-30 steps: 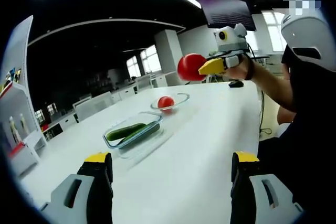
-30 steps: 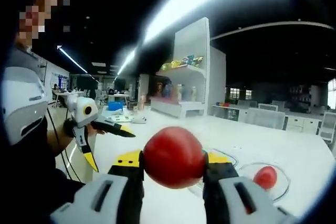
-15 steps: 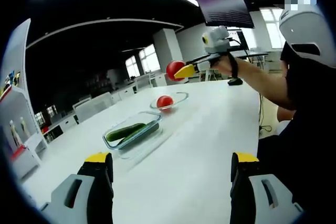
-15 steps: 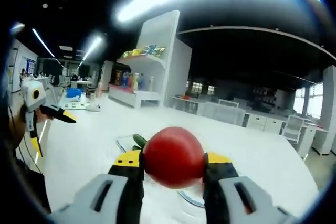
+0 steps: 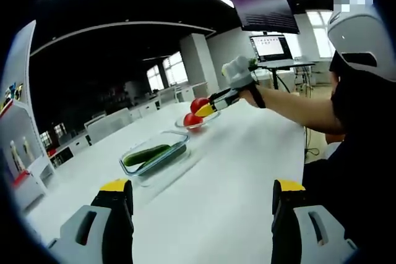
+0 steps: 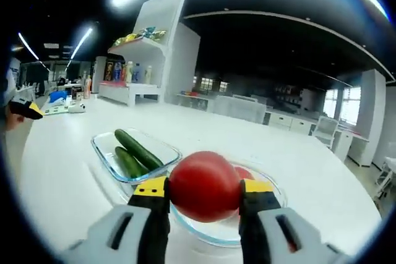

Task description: Sort the scattered tomatoes and cucumbers on the table and place them into their respective storage containers

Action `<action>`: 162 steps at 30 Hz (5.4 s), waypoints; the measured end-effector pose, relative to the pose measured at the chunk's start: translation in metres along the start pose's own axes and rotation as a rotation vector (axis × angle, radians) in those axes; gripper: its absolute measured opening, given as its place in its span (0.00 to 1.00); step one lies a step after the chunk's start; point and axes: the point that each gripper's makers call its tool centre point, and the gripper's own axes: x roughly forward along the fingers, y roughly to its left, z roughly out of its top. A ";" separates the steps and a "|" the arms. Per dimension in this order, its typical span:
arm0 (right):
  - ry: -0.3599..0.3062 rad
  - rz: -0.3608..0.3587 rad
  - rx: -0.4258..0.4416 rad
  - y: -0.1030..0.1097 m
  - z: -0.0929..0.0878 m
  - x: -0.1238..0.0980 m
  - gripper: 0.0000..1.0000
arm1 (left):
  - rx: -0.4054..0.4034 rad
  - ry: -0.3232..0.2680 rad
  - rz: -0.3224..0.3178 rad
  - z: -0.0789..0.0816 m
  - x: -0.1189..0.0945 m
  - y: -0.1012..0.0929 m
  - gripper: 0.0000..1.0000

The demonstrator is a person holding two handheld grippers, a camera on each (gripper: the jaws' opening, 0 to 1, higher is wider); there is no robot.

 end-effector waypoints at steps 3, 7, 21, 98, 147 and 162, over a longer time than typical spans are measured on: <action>0.003 0.000 0.004 0.001 -0.003 0.003 0.39 | 0.001 0.004 0.001 -0.001 0.001 0.000 0.93; 0.011 -0.006 0.009 -0.003 -0.008 0.008 0.39 | 0.001 0.006 0.000 -0.001 0.002 0.000 0.93; 0.052 0.022 0.089 -0.007 -0.021 0.022 0.37 | 0.003 0.004 -0.002 -0.001 0.001 0.000 0.93; 0.023 0.037 0.179 -0.002 -0.025 0.019 0.41 | -0.004 0.005 0.002 -0.003 0.002 0.000 0.92; -0.035 0.174 0.099 0.027 -0.003 -0.066 0.97 | -0.015 0.000 0.010 -0.003 0.002 0.003 0.93; 0.066 0.166 -0.049 0.022 -0.018 -0.178 0.97 | -0.004 -0.017 -0.003 0.005 0.005 -0.003 0.93</action>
